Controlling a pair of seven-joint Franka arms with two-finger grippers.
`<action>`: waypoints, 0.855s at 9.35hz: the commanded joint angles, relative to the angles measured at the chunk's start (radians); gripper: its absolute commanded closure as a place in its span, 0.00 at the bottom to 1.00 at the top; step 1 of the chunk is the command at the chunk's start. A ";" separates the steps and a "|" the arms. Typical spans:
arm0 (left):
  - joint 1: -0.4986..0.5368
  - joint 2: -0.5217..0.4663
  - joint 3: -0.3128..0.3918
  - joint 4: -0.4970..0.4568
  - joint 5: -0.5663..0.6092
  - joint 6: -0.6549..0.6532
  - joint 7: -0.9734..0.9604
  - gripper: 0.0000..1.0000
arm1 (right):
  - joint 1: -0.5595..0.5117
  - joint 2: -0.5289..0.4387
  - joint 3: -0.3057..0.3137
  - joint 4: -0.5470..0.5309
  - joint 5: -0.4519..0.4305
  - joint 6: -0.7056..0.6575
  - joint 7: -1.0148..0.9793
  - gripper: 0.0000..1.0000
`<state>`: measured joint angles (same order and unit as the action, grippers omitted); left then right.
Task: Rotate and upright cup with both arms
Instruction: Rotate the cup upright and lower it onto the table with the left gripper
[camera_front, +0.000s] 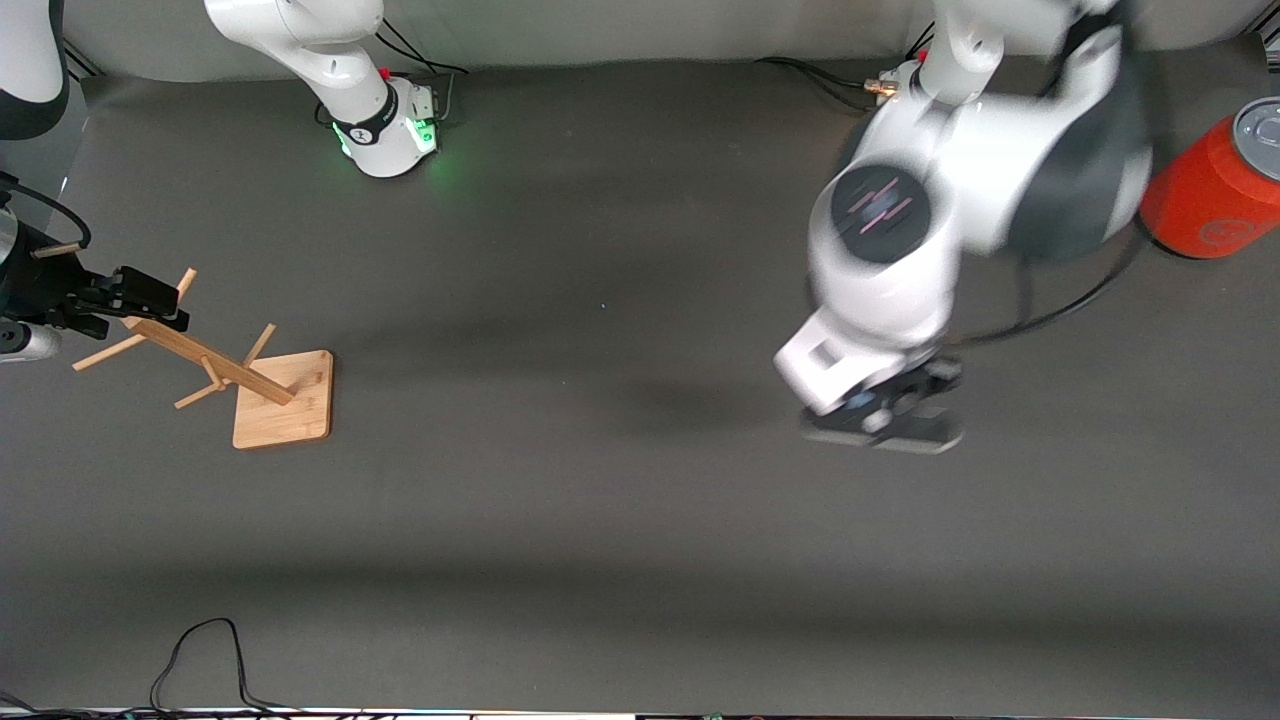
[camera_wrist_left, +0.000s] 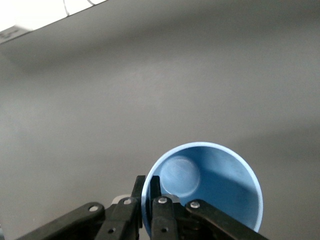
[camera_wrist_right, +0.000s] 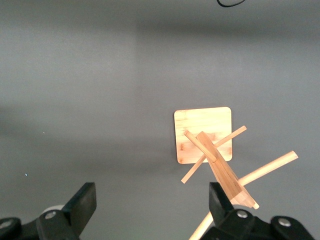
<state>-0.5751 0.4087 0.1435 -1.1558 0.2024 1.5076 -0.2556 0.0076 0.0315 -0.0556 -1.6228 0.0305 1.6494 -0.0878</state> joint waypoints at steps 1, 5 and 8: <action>0.017 -0.322 -0.005 -0.429 -0.079 0.174 -0.011 1.00 | -0.001 -0.010 -0.001 0.000 -0.014 0.009 -0.015 0.00; -0.023 -0.242 -0.022 -0.584 -0.181 0.533 -0.172 1.00 | -0.001 -0.010 -0.001 0.000 -0.014 0.007 -0.013 0.00; -0.086 -0.023 -0.022 -0.584 -0.181 0.721 -0.302 1.00 | -0.001 -0.010 -0.001 0.000 -0.014 0.007 -0.013 0.00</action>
<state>-0.6320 0.3053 0.1105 -1.7605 0.0286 2.1795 -0.5046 0.0069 0.0313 -0.0576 -1.6223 0.0304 1.6497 -0.0878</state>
